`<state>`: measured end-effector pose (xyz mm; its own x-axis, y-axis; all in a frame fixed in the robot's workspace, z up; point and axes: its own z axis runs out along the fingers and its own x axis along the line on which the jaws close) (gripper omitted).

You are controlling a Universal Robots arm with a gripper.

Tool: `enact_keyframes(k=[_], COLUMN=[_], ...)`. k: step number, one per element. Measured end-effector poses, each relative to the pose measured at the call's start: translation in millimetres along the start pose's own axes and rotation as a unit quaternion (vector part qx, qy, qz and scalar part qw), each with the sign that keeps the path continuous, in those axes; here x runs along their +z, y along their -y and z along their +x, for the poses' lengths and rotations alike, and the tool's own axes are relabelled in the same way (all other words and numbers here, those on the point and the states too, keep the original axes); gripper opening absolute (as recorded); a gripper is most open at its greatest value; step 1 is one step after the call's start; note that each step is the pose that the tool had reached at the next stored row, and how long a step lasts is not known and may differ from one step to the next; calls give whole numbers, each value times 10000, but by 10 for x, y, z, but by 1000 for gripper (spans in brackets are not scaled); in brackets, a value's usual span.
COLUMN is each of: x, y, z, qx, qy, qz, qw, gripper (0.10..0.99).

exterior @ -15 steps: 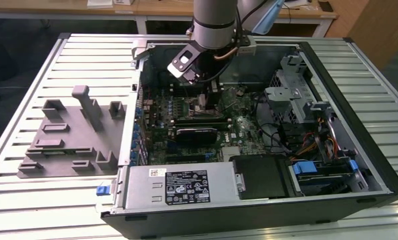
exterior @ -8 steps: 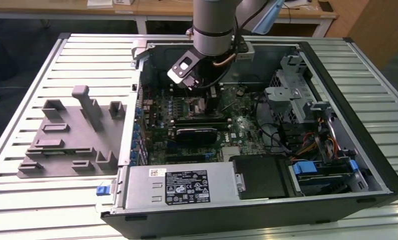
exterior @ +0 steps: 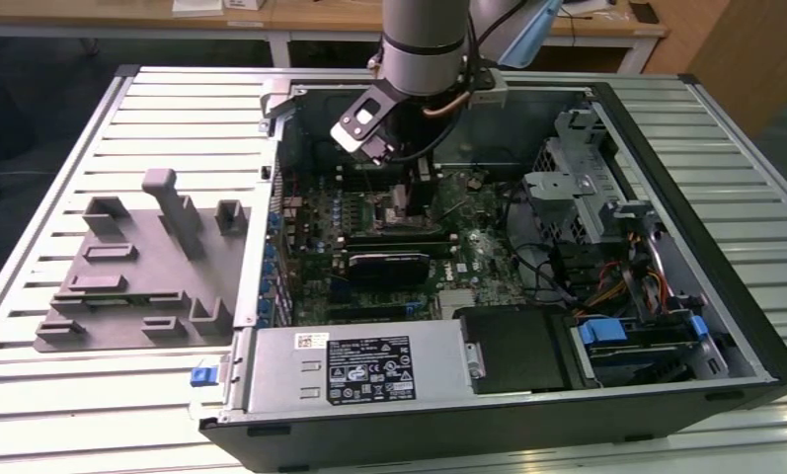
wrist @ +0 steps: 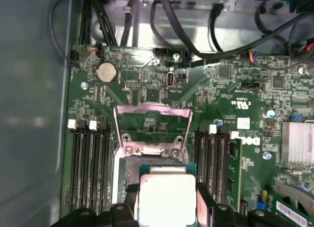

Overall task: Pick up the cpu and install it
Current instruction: 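Place the cpu into insertion slot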

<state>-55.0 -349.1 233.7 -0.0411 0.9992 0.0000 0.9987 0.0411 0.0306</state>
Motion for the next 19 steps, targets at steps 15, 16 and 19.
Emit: enact_keyframes(k=[15,16,19], x=[25,26,29], y=[8,11,15], z=[2,10,20], qx=[38,38,36], qy=[-30,-31,-32], qz=[-2,-2,-2], qw=[10000,10000,10000], gripper=[541,541,541])
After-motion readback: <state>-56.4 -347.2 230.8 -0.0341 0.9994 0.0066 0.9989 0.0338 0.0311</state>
